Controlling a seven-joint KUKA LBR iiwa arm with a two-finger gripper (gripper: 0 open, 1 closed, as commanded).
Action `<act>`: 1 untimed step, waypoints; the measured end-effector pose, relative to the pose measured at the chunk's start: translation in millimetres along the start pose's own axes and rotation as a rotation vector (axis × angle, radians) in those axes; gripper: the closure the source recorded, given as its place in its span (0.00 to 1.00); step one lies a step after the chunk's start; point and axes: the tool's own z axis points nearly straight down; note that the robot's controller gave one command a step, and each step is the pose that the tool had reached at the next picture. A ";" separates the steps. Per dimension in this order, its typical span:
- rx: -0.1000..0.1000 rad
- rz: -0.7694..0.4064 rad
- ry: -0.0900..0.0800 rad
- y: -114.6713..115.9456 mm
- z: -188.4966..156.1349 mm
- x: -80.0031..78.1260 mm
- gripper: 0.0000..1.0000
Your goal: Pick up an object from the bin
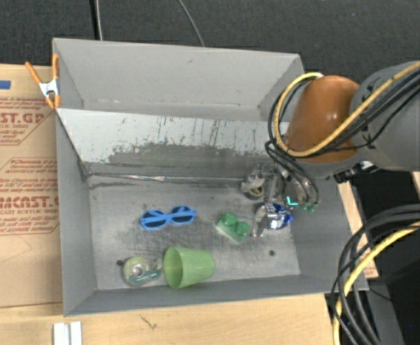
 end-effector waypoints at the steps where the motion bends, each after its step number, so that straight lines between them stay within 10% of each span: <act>1: -0.003 -0.058 -0.016 -55.6 48.2 -2.1 0.00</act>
Offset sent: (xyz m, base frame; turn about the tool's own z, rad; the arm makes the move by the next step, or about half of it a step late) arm -0.0030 -0.0681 -0.0625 -0.0536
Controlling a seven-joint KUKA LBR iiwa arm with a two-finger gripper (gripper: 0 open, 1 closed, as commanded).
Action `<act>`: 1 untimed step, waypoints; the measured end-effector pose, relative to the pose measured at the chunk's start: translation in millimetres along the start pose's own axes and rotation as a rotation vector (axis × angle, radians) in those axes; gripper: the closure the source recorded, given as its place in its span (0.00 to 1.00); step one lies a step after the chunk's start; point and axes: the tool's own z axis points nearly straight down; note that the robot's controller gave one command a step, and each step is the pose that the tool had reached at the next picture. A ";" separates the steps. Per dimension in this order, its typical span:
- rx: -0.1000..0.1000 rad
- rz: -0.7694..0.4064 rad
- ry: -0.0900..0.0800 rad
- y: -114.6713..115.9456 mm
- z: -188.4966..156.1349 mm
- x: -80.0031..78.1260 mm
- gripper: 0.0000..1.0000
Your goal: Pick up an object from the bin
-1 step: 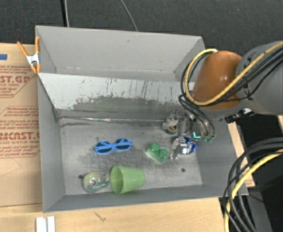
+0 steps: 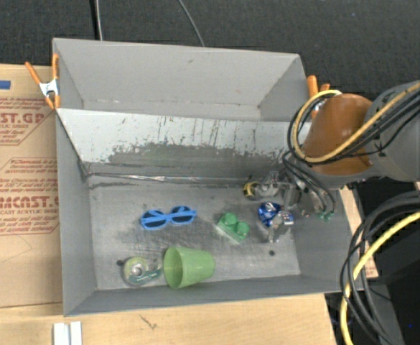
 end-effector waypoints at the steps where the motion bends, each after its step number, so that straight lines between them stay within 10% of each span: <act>1: 0.003 0.035 0.006 -20.1 -16.8 11.3 0.00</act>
Offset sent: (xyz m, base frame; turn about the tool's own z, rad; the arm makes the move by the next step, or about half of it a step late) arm -0.0110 -0.0211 0.0157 0.0341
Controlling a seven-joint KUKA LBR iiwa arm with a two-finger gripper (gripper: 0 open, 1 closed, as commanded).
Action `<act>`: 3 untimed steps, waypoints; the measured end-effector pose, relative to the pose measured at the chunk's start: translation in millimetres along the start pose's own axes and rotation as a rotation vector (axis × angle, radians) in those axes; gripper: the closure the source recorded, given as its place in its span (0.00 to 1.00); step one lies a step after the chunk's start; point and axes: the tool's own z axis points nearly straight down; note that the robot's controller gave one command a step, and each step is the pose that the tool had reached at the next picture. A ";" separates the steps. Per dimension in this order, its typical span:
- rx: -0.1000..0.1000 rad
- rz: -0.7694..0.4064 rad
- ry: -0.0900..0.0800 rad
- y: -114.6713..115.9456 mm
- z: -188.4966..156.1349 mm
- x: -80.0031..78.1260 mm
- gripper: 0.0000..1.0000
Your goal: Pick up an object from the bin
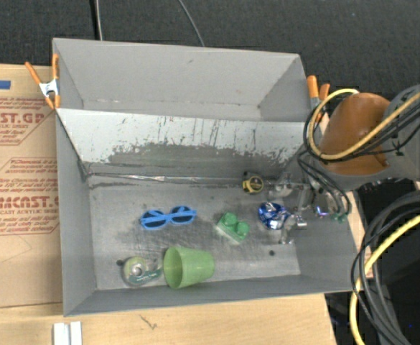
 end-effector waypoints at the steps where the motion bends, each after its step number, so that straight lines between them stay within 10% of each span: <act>1: -0.001 0.049 0.000 -9.8 1.2 -8.8 0.00; 3: 0.000 0.109 -0.002 -8.3 26.2 -14.8 0.00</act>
Offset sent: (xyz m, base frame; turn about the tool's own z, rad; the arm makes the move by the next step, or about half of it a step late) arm 0.0080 -0.0112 -0.0009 0.0511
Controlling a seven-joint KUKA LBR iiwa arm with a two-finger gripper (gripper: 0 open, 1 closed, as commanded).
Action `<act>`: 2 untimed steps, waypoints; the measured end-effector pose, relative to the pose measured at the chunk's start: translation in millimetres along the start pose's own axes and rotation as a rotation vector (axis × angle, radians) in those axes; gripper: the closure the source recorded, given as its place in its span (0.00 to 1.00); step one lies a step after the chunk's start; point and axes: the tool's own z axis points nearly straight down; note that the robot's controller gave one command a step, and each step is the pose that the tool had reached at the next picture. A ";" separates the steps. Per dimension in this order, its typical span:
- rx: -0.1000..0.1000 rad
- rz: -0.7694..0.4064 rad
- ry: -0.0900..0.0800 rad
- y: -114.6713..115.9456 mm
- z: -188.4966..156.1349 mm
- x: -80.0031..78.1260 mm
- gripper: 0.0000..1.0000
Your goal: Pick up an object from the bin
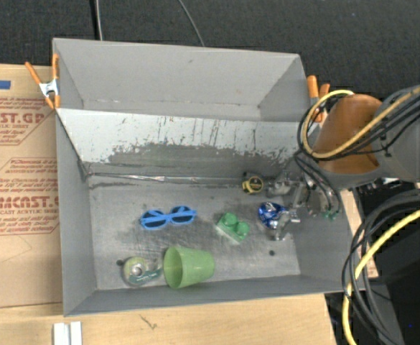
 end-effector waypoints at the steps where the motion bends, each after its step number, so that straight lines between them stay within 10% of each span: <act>1: 0.001 0.001 -0.010 0.2 -1.8 -2.6 1.00; 2: 0.000 0.000 -0.001 0.5 -42.2 -4.3 1.00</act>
Offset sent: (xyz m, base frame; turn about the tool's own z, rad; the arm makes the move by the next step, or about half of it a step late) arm 0.0000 0.0000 0.0000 0.0000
